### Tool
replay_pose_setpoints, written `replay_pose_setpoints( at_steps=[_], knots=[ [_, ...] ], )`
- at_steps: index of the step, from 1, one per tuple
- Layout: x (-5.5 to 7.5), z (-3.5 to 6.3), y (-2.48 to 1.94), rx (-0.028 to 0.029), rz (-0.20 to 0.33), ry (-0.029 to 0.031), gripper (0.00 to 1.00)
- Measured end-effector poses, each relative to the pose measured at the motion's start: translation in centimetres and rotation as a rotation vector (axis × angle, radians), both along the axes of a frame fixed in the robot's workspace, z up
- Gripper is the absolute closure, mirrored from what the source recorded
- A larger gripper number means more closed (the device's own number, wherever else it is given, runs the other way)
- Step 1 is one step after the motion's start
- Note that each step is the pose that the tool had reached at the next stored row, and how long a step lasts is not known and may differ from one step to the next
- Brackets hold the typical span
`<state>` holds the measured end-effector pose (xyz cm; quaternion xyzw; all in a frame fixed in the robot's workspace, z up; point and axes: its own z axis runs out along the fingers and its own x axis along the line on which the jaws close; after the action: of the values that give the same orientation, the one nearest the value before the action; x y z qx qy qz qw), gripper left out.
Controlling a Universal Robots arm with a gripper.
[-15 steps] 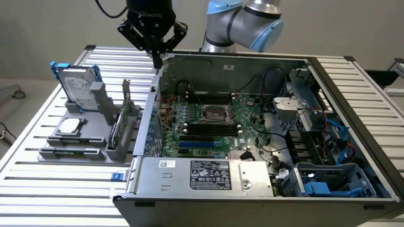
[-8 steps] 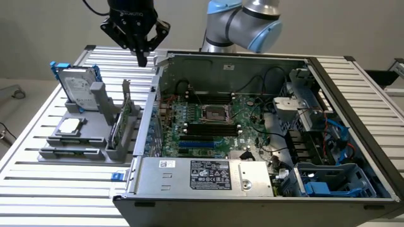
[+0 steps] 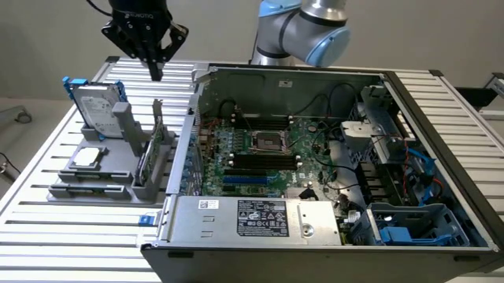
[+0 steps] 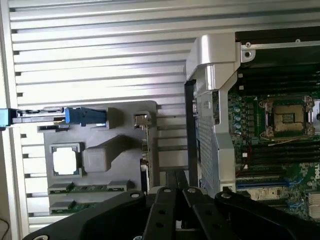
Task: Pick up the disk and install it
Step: 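Reach for the disk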
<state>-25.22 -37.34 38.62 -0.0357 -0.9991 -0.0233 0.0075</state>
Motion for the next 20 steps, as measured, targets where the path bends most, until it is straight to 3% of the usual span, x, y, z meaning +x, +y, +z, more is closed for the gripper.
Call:
replay_pose_setpoints(
  at_steps=[14,20],
  knots=[
    [-6.4,-0.39,1.45,-0.0001,0.000,0.0138,0.89],
    [-9.1,-0.66,2.59,-0.0003,0.000,0.0139,0.89]
  ],
)
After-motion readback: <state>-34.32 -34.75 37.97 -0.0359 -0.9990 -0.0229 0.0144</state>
